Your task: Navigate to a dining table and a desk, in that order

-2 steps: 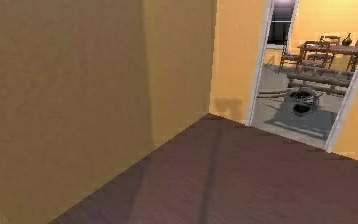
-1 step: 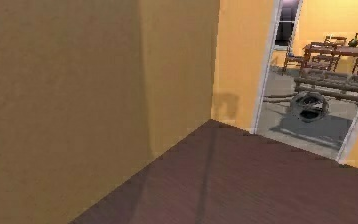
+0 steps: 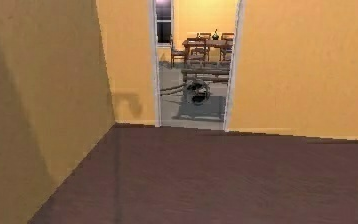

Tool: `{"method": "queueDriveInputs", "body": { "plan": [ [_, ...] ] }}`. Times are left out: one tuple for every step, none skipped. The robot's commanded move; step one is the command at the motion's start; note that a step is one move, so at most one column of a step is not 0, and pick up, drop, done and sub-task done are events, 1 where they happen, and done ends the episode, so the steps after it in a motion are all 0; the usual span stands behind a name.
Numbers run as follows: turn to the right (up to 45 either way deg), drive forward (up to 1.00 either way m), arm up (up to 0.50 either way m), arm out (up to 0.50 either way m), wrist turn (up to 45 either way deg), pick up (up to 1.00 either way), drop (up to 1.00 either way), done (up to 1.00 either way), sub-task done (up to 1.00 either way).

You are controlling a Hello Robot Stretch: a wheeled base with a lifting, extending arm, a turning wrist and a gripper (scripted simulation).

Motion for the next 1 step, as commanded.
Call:
{"method": "queueDriveInputs", "body": {
  "plan": [
    [0.0,1.00,0.00,0.00,0.0,0.00,0.00,0.00,0.00]
  ]
}}
